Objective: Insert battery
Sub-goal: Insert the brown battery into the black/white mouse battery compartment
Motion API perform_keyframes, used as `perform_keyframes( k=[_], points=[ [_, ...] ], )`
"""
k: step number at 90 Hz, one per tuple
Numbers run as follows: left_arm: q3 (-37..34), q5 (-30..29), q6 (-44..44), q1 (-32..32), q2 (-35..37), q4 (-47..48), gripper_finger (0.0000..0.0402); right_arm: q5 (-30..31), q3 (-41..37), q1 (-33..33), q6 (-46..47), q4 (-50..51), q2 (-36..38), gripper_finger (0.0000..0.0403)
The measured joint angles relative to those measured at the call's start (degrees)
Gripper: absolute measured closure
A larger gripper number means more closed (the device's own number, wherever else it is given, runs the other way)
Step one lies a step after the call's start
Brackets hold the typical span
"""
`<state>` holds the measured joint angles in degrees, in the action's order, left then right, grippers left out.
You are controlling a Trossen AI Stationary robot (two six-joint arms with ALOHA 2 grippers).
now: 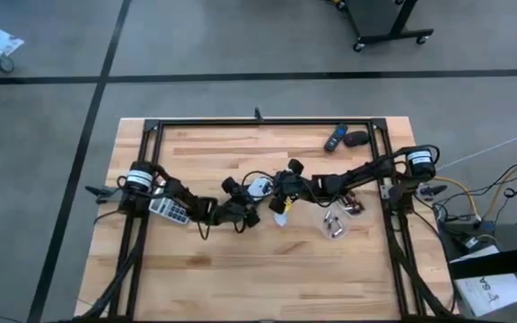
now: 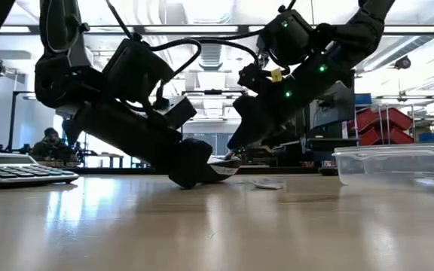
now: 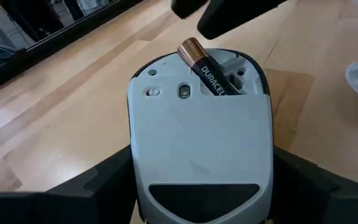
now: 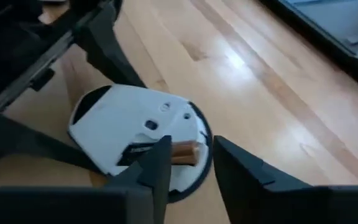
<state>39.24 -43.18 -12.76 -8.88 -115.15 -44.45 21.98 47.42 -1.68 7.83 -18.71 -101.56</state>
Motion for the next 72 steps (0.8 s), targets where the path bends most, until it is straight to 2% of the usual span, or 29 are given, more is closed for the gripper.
perform_keyframes(
  k=[24, 42, 72],
  points=[
    [0.0, 0.1, 0.0, 0.0, 0.0, 0.2, 0.0129, 0.0, 0.0, -2.1, -0.2, 0.0, 0.0, 0.037],
    [0.0, 0.1, -0.1, -0.1, 0.0, 0.3, 0.0129, -4.5, 0.0, -3.0, -0.3, 0.1, 0.0, 0.0383],
    [0.0, 0.1, -0.3, -0.1, 0.0, 0.2, 0.0129, -4.6, 0.2, -3.0, 3.2, -1.3, -4.0, 0.0402]
  ],
)
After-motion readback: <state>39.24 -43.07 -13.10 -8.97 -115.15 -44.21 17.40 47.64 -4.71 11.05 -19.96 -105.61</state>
